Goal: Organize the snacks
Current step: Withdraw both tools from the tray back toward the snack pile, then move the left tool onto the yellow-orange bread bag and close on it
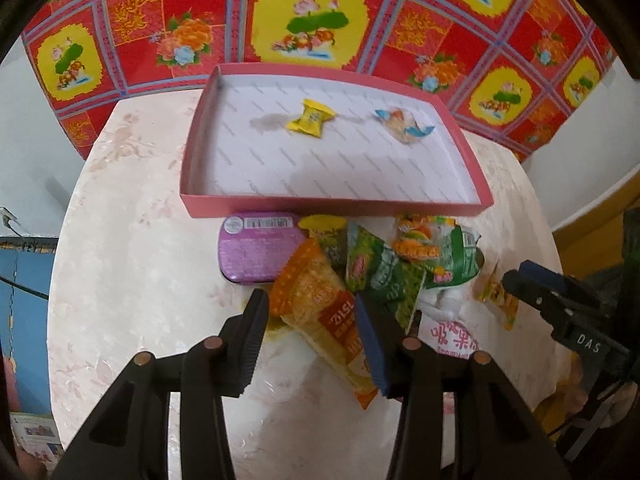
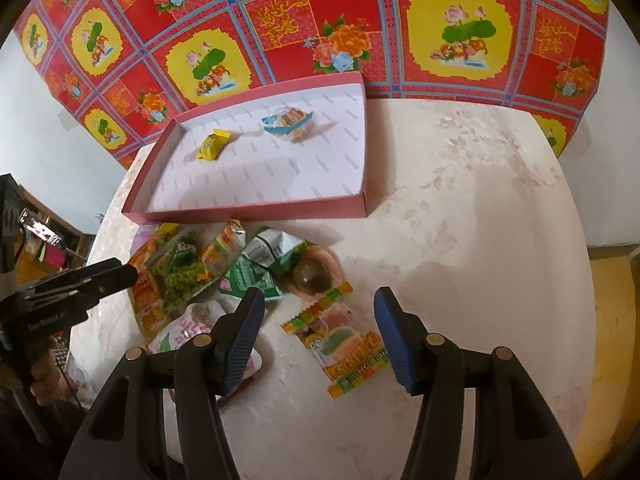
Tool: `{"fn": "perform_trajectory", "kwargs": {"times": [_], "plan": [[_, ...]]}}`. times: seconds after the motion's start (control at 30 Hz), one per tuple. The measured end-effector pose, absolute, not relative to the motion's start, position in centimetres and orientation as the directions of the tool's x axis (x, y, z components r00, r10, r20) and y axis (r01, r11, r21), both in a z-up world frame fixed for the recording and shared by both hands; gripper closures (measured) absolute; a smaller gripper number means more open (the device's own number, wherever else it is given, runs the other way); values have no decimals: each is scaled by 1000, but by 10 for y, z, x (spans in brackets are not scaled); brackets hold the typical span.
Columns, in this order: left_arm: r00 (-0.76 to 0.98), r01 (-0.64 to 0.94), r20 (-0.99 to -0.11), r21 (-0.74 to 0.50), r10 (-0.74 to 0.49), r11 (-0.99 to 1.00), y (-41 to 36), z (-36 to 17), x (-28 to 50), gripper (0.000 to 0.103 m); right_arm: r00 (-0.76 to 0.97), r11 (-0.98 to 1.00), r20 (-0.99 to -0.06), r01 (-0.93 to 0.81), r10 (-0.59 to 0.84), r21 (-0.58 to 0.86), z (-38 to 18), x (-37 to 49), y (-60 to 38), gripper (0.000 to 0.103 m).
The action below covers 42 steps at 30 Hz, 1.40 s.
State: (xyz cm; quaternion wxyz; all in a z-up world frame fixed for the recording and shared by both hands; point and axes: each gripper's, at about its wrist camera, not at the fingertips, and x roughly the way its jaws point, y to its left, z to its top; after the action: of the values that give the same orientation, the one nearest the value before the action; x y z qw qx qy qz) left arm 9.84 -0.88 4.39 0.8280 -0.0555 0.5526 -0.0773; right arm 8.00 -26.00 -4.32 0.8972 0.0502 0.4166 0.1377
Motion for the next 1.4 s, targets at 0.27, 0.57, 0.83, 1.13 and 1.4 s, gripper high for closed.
{"fn": "perform_trajectory", "kwargs": {"times": [0.27, 0.57, 0.83, 1.13, 1.4], "plan": [[391, 68, -898, -189, -201, 980, -7, 49, 95, 54, 593, 959, -754, -199, 281, 201, -55, 77, -267, 45], [367, 105, -901, -209, -233, 972, -23, 48, 90, 50, 559, 960, -783, -209, 272, 184, -71, 79, -261, 45], [370, 136, -913, -129, -171, 982, -38, 43, 84, 49, 559, 956, -779, -227, 283, 184, -73, 75, -255, 45], [313, 117, -925, -189, -216, 975, -33, 38, 79, 49, 564, 952, -771, -234, 297, 196, -75, 73, -254, 45], [301, 87, -926, -213, -230, 973, -41, 25, 85, 49, 591, 953, -750, -233, 298, 195, -77, 68, -255, 44]]}}
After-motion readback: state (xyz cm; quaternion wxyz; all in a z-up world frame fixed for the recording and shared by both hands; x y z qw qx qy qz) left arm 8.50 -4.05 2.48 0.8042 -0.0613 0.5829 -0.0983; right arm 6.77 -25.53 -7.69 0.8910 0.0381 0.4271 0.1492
